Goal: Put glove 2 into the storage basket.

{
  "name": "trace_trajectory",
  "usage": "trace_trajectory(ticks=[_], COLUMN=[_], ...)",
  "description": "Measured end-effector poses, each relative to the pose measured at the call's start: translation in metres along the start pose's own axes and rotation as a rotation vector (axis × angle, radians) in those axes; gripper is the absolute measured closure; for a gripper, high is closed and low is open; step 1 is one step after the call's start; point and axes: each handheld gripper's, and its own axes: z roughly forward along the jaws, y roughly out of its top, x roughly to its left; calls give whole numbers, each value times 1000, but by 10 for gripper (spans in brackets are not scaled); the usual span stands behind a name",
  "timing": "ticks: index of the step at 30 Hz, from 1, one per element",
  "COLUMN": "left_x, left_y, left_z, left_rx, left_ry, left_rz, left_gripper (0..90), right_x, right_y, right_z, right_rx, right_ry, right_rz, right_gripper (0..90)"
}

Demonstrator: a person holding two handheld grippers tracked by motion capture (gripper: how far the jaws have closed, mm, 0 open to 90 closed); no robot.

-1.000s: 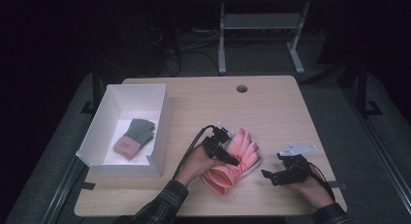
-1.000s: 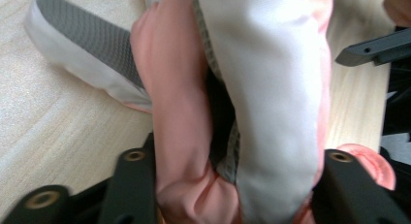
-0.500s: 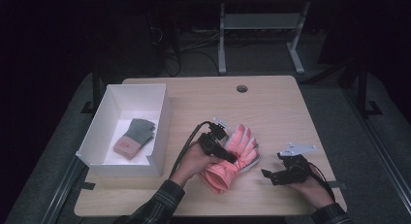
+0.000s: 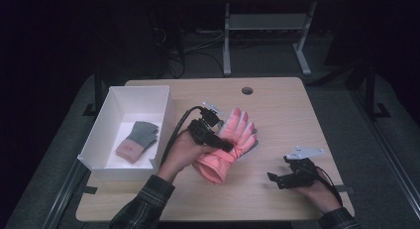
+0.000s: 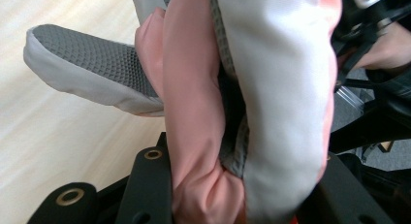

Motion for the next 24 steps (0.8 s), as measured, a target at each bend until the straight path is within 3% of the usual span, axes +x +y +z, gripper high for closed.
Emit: trace_trajectory(ticks=[9, 14, 19, 24], left_x=[5, 11, 27, 51], left_y=[6, 6, -3, -23], left_z=[-55, -92, -129, -163], left_rx=[-22, -53, -121, -189], left_ry=[52, 114, 165, 211], left_rz=[2, -9, -56, -132], left_gripper=[618, 618, 617, 617], right_x=[0, 0, -1, -3], right_y=[0, 0, -1, -1], right_z=[1, 1, 1, 1], right_rx=[0, -3, -1, -6], right_ry=[0, -2, -1, 4], right_rz=[9, 4, 7, 2], right_gripper=[92, 92, 92, 92])
